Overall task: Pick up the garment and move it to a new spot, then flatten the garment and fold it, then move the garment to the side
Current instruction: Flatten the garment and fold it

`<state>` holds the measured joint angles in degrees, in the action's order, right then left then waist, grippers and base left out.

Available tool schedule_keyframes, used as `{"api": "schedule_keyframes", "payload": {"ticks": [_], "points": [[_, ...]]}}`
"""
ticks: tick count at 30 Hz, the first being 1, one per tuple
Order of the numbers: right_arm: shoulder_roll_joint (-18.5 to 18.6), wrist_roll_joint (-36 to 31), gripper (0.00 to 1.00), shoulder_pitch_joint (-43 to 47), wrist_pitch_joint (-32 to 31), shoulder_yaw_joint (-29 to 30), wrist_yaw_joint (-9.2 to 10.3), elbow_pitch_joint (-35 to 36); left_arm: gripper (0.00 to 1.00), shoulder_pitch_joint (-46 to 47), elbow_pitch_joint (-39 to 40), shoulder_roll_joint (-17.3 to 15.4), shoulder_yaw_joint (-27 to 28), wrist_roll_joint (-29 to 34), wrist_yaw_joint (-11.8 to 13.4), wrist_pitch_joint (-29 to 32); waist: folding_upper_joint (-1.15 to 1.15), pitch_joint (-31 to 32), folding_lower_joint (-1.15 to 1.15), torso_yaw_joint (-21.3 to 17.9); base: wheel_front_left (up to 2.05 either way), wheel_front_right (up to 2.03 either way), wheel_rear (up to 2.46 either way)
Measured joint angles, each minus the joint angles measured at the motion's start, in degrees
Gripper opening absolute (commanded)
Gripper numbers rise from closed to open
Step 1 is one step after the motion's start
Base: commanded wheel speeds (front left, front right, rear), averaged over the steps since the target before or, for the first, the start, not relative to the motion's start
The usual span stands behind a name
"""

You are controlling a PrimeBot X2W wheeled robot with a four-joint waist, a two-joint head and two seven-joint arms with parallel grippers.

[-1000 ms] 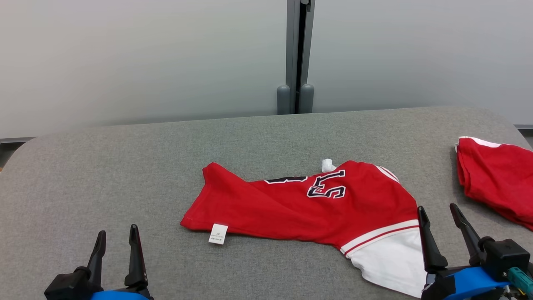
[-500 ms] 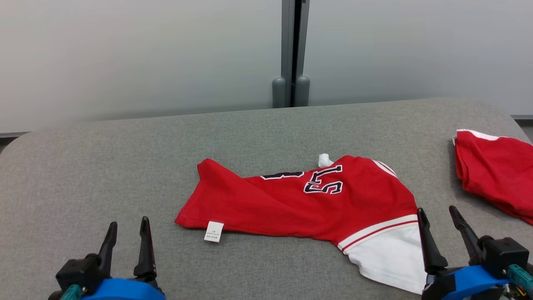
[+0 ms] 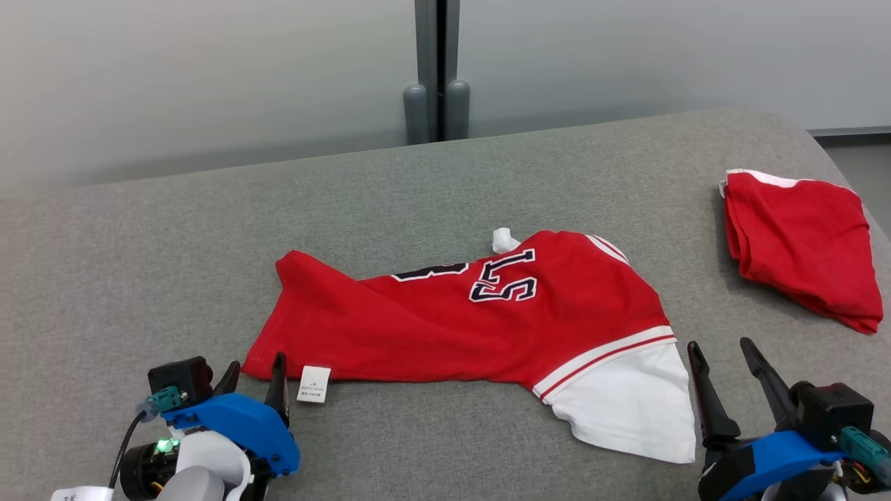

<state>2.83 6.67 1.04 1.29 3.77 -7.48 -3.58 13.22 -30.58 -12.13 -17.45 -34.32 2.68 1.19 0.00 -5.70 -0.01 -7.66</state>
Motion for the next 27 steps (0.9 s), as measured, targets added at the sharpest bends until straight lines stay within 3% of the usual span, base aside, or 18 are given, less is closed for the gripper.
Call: {"api": "schedule_keyframes", "payload": {"ticks": [9,12,13,15,16,18,20,21,22,24,27], "points": [[0.0,0.12,1.0,-0.51,0.29,-0.04,0.0,-0.22,1.0,2.42,-5.1,0.98,0.97,-2.0,0.04,0.73,0.0,-1.17,0.0,-1.59,0.0,0.0,0.0],[0.0,0.11,1.0,-0.53,0.19,-0.05,0.0,-0.3,0.8,2.63,-6.11,1.19,0.88,-2.4,-0.3,0.66,0.0,-1.15,0.0,-1.49,0.0,0.0,0.0],[0.0,0.11,1.0,-0.53,0.02,-0.08,0.0,-0.3,0.52,2.82,-6.65,1.26,0.73,-2.45,-0.48,0.82,0.0,-1.17,0.0,-1.44,0.0,0.0,0.0],[0.0,0.11,1.0,-0.53,-0.07,-0.15,0.0,-0.3,0.39,3.19,-7.69,1.36,0.49,-2.49,-0.71,1.11,0.0,-1.27,0.01,-1.33,0.0,0.0,0.0],[0.0,0.11,1.0,-0.54,-0.23,-0.16,0.0,-0.25,0.38,3.48,-8.25,1.38,0.26,-2.49,-0.8,1.34,0.0,-1.38,0.01,-1.28,0.0,0.0,0.0],[0.0,0.11,1.0,-0.62,-0.3,-0.27,0.0,-0.13,0.41,4.31,-9.44,1.33,-0.11,-2.29,-0.88,1.51,0.0,-1.75,0.01,-1.23,0.0,0.0,0.0],[-0.01,0.13,1.0,-0.91,-0.32,-0.49,0.0,0.02,0.52,5.41,-10.6,1.16,-0.52,-1.77,-0.88,1.41,0.0,-2.17,0.01,-1.26,0.0,0.0,0.0],[-0.01,0.14,1.0,-1.08,-0.45,-0.52,0.0,0.13,0.65,5.95,-11.21,1.09,-0.8,-1.31,-0.82,1.19,0.0,-2.4,0.01,-1.29,0.0,0.0,0.0],[0.0,0.16,1.0,-1.21,-0.46,-0.47,0.0,0.25,0.86,6.54,-11.71,1.03,-1.09,-0.78,-0.68,0.93,0.0,-2.61,0.01,-1.32,0.0,0.0,0.0],[0.0,0.32,1.0,-1.36,-0.47,-0.33,0.0,0.51,1.0,7.77,-12.88,0.91,-1.55,-0.09,-0.15,0.77,0.0,-2.99,0.01,-1.35,0.0,0.0,0.0],[0.0,0.37,1.0,-1.37,-0.48,-0.12,0.0,0.62,1.0,9.04,-14.62,0.7,-2.19,0.69,0.4,0.8,0.0,-3.38,0.01,-1.45,0.0,0.0,0.0]]}}
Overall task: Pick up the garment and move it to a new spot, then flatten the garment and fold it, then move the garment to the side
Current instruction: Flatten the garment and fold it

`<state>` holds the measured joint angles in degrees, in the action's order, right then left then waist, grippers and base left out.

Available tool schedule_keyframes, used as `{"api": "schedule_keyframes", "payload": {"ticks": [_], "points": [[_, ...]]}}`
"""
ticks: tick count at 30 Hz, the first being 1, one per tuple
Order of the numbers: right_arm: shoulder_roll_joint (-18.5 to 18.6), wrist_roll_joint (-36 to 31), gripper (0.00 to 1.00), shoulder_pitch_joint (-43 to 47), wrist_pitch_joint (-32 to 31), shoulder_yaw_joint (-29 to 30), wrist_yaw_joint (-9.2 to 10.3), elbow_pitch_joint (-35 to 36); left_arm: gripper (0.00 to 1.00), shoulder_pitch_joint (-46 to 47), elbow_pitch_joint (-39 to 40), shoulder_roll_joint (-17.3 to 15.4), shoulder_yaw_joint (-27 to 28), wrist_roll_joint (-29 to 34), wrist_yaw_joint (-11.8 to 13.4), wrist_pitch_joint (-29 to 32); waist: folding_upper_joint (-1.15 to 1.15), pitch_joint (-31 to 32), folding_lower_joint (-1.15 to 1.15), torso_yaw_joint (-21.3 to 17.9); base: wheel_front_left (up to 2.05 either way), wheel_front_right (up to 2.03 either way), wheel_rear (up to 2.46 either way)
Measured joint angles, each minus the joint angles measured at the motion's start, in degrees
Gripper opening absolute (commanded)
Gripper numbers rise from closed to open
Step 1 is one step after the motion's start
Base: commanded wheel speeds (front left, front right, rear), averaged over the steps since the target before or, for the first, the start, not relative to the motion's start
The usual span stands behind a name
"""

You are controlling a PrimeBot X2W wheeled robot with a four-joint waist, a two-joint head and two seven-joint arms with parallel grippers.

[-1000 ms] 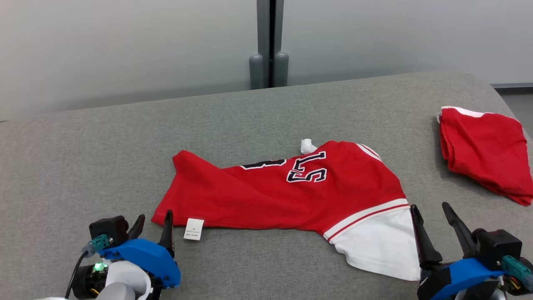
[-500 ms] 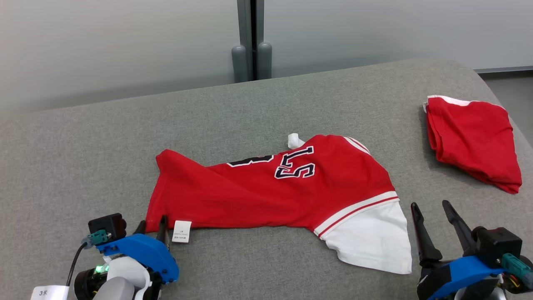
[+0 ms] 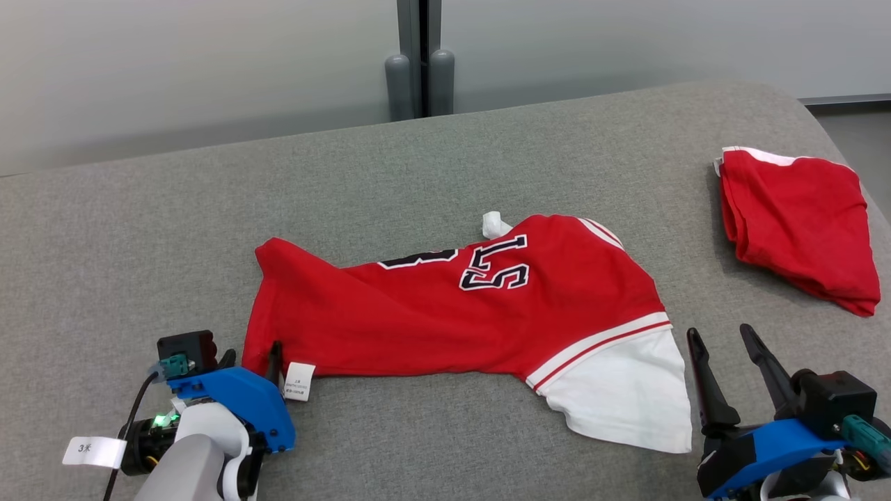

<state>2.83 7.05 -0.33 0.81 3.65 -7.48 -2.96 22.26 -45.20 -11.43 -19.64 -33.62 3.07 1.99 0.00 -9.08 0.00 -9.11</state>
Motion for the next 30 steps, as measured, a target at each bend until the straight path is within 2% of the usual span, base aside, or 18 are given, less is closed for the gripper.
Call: {"api": "schedule_keyframes", "payload": {"ticks": [6,7,8,9,10,16,23,30], "points": [[0.0,0.16,1.0,0.0,0.0,0.27,0.0,0.03,1.0,1.14,-2.4,0.19,-0.69,-0.09,-0.08,1.48,0.0,-0.06,0.0,-0.06,0.0,0.0,0.0],[0.0,0.18,1.0,0.0,0.0,0.33,0.0,0.03,0.8,1.24,-2.59,0.3,-0.79,-0.22,-0.43,1.82,0.0,-0.03,0.0,-0.02,0.0,0.0,0.0],[0.0,0.2,1.0,0.01,0.0,0.42,0.0,0.03,0.5,1.29,-2.81,0.32,-0.91,-0.43,-0.78,2.36,0.0,0.02,0.01,0.03,0.0,0.0,0.0],[0.0,0.37,1.0,0.01,0.0,0.44,0.0,0.03,0.39,1.29,-2.89,0.29,-1.04,-0.53,-1.2,2.44,0.0,0.08,0.0,0.09,0.0,0.0,0.0],[0.0,0.68,1.0,0.01,0.0,0.45,0.0,0.03,0.0,1.23,-2.93,0.41,-1.03,-0.71,-1.38,2.34,0.0,0.15,0.01,0.14,0.0,0.0,0.0],[0.0,1.14,1.0,0.1,-1.04,0.97,0.0,0.0,0.0,-1.57,-1.11,0.73,0.11,-1.82,-1.68,-2.71,0.0,0.56,0.0,0.24,0.0,0.0,0.0],[0.0,2.61,1.0,3.69,-13.81,4.02,0.0,0.43,0.0,-7.56,6.82,0.1,1.63,-2.54,-0.53,-8.62,0.0,0.72,0.0,1.09,0.0,0.0,0.0],[0.0,3.13,1.0,4.69,-19.3,4.11,0.0,-2.92,0.0,-12.34,13.38,-0.66,2.35,-3.47,0.86,-8.82,0.0,0.29,0.0,1.8,0.0,0.0,0.0]]}}
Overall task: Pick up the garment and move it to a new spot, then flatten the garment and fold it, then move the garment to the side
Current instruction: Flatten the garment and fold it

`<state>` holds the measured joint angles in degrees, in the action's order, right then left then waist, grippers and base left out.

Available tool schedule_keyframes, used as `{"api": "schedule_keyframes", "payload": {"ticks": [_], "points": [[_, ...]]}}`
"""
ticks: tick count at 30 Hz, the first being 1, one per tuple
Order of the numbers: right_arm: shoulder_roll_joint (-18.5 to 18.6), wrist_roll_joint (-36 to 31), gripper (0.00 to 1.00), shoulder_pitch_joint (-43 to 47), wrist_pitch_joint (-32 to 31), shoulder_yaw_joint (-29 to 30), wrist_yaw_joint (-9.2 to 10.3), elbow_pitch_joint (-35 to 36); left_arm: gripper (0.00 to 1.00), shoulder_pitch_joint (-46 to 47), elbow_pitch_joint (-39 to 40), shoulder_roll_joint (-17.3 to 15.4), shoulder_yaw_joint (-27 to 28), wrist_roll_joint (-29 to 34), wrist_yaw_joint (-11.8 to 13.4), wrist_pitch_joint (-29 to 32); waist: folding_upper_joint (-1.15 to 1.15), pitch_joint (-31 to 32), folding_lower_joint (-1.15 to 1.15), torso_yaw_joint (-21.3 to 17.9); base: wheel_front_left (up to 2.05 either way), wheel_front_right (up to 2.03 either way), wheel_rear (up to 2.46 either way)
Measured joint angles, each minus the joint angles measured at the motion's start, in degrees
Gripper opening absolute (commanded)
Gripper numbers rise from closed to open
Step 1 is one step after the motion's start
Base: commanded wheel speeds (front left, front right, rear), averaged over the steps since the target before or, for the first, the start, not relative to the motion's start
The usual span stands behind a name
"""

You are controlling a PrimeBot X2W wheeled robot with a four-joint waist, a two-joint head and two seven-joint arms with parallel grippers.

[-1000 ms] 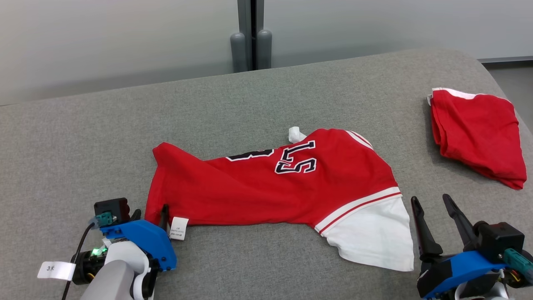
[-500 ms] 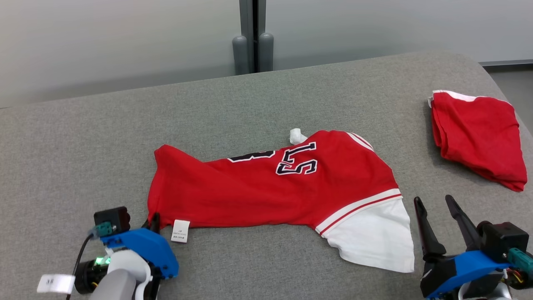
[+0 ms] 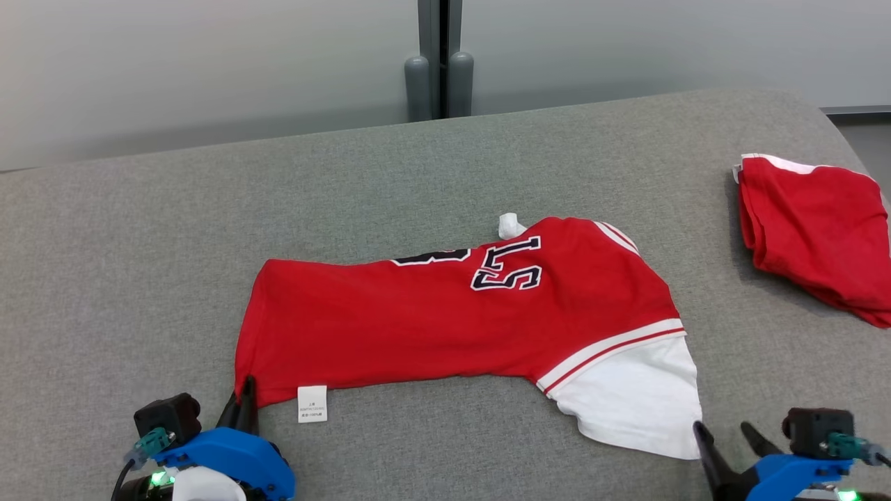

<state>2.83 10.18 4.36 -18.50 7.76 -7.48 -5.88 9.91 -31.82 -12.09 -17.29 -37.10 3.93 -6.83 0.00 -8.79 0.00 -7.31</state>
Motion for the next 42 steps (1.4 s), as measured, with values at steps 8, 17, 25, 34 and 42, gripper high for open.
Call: {"api": "schedule_keyframes", "payload": {"ticks": [8,17,25,34,42], "points": [[0.19,0.05,1.0,-3.99,-0.07,-3.46,0.08,-9.25,0.0,-1.59,4.25,-0.7,-0.16,-0.23,1.14,1.45,0.0,-0.89,0.0,0.82,0.0,0.0,0.0],[0.34,2.36,0.0,-7.19,0.15,-6.68,0.16,-11.71,0.0,-2.62,6.77,-0.88,0.02,-1.33,1.33,2.02,0.0,-0.92,0.0,1.67,0.0,0.0,0.0],[-0.02,1.42,0.0,-6.53,2.22,-1.88,-0.01,4.78,0.0,-4.61,15.47,0.14,3.08,-6.1,-0.45,-0.41,0.0,1.24,-0.01,1.53,0.0,0.0,0.0],[-0.01,-2.01,0.0,-8.27,-3.74,0.57,-0.01,26.69,0.0,-5.41,34.39,-1.7,6.48,-14.58,-2.23,6.33,0.0,4.14,0.0,1.56,0.0,0.0,0.0],[2.27,-4.0,0.0,-15.01,-9.49,1.33,-0.01,35.24,0.0,-1.62,50.45,-4.7,9.71,-24.14,0.77,17.85,0.0,4.82,0.0,1.91,0.0,0.0,0.0]]}}
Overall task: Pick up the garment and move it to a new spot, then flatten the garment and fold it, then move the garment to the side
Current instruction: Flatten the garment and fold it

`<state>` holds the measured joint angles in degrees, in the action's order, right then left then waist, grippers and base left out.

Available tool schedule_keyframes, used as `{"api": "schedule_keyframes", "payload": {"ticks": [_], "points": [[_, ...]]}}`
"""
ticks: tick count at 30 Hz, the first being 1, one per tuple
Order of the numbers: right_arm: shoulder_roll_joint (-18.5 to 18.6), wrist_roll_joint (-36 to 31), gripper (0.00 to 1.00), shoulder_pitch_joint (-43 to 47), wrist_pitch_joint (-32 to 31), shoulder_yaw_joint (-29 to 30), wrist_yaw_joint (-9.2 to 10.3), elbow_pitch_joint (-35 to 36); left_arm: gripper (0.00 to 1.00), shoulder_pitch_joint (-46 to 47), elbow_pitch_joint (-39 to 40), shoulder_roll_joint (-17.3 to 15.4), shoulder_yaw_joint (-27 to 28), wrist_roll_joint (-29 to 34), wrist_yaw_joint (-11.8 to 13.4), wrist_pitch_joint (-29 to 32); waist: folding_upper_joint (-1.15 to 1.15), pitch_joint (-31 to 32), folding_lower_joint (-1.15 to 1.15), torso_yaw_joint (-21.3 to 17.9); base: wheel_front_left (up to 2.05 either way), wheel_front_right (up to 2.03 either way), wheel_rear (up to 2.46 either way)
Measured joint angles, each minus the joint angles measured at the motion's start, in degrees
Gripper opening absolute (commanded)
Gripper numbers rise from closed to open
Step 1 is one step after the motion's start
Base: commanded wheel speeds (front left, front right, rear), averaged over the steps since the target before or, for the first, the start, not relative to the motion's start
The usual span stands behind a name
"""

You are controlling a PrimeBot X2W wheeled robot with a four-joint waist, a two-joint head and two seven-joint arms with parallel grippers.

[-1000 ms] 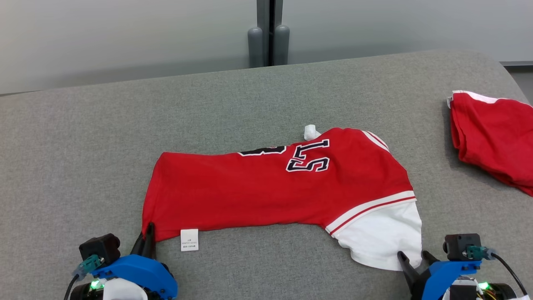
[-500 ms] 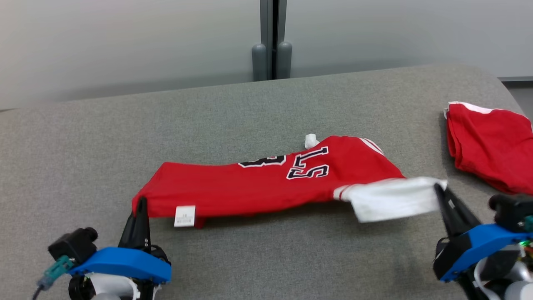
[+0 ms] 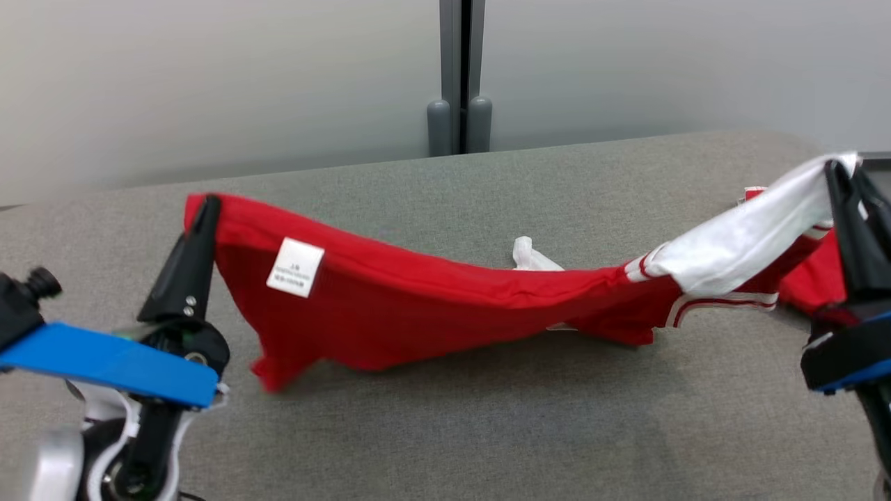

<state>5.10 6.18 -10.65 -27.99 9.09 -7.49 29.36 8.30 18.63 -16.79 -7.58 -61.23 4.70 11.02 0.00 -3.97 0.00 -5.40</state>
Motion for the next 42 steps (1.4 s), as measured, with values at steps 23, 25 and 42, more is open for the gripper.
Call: {"api": "schedule_keyframes", "payload": {"ticks": [23,25,42], "points": [[10.53,5.91,0.0,-63.78,21.49,-20.22,-0.01,-50.93,0.0,48.85,-34.95,-7.68,-1.68,13.89,-3.05,-2.46,0.0,-17.65,-0.02,-0.65,0.0,0.0,0.0],[10.28,4.34,0.0,-68.47,26.51,-19.58,-0.01,-53.86,0.0,52.29,-37.13,-7.31,-1.59,14.67,-4.26,-5.32,0.0,-18.1,-0.02,-0.69,0.0,0.0,0.0],[10.36,9.5,0.0,-57.54,34.82,-26.79,-0.01,-71.68,0.0,41.13,-52.24,-1.86,-6.67,14.38,-11.49,-19.78,0.0,-14.29,0.0,-1.44,0.0,0.0,0.0]]}}
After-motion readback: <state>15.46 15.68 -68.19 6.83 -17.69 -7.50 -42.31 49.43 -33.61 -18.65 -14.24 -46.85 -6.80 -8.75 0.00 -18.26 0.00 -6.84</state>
